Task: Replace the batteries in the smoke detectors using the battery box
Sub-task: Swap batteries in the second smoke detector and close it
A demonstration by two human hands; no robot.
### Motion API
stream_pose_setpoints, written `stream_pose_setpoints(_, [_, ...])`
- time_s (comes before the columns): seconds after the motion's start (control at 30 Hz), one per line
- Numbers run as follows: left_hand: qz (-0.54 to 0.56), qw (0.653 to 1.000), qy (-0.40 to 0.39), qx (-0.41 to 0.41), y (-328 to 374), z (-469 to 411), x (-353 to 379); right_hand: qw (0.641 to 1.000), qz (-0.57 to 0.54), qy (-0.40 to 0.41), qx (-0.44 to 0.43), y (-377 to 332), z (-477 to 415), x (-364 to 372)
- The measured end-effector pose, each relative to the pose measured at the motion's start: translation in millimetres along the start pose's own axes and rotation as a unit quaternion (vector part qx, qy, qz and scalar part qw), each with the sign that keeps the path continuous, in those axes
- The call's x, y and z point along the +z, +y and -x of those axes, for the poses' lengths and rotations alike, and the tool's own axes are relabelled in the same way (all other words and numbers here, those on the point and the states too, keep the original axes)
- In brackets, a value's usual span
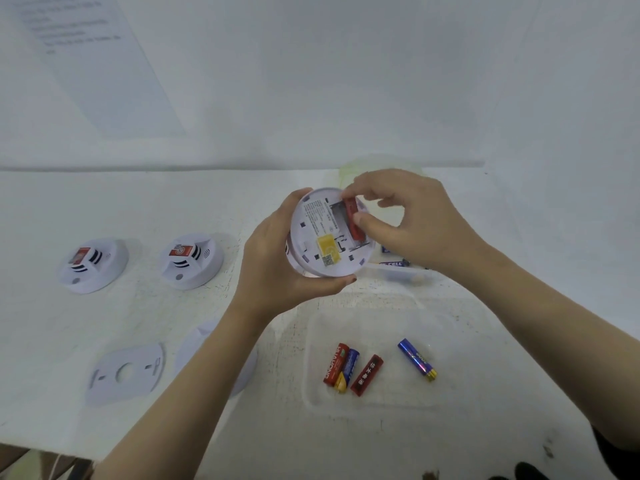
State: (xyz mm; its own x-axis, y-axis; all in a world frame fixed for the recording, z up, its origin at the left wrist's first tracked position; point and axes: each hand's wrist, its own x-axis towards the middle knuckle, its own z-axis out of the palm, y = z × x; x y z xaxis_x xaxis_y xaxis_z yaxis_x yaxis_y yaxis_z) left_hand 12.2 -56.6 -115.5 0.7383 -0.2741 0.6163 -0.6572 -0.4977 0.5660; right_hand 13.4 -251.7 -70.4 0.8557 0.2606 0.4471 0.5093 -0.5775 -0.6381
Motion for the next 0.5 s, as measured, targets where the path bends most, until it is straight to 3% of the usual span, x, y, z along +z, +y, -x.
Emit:
stream_pose_setpoints(0.13, [-0.019,1.0,0.008,0.017,-1.3,-3.2,0.2,0.995,-0.062,-0.072,0.042,-0.4,5.9,1.0])
stream_pose_setpoints(0.33, [-0.075,0.996,0.029,0.047,0.8,-5.7,4.5,0.99,-0.118,-0.066,0.05,-3.1,9.9,1.1])
stream_pose_setpoints(0.5, [-0.059,0.996,0.048,0.041,-2.7,-6.8,7.2,0.997,-0.057,-0.044,0.008,3.4,9.6,5.1])
